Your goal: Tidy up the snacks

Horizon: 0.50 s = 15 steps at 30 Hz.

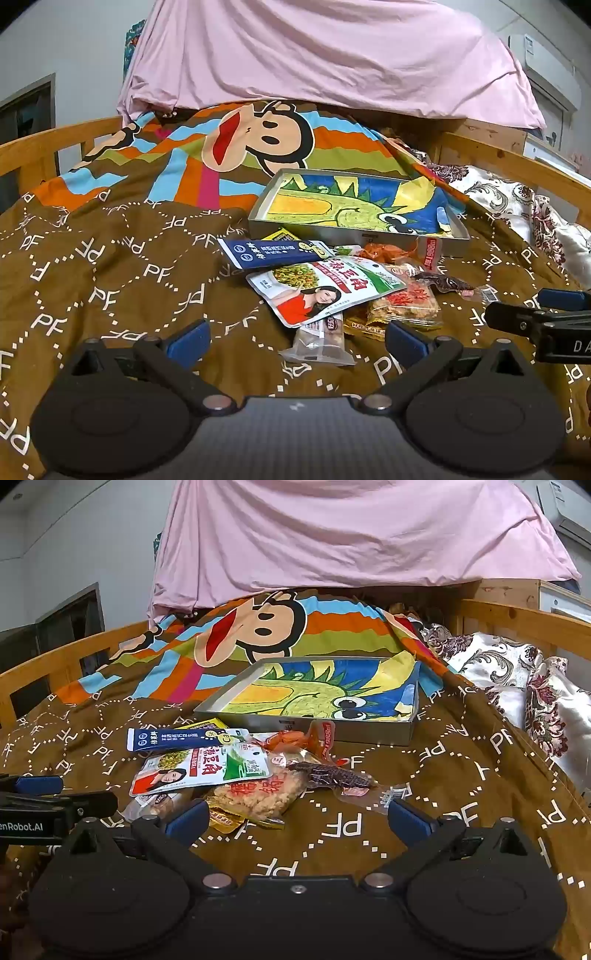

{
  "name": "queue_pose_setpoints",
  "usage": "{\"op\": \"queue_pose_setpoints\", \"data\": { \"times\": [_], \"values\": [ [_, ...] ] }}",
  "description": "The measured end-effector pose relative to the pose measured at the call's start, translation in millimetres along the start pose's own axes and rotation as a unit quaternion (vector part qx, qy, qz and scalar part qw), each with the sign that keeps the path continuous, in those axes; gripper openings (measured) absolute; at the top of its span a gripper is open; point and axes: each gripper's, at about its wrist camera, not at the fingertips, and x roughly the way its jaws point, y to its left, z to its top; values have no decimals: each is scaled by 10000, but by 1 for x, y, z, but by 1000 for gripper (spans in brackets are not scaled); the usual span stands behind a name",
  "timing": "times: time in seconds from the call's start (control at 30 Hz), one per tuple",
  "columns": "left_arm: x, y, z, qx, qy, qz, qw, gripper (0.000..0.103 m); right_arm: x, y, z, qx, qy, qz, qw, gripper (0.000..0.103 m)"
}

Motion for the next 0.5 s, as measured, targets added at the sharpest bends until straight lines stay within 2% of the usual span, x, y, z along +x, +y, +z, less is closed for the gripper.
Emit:
{"op": "queue_pose_setpoints", "data": {
  "times": [0.5],
  "values": [
    [3, 2, -1, -69, 137, 33, 9999, 103, 0, -2, 3, -6, 15, 5, 10000, 102]
  ]
}}
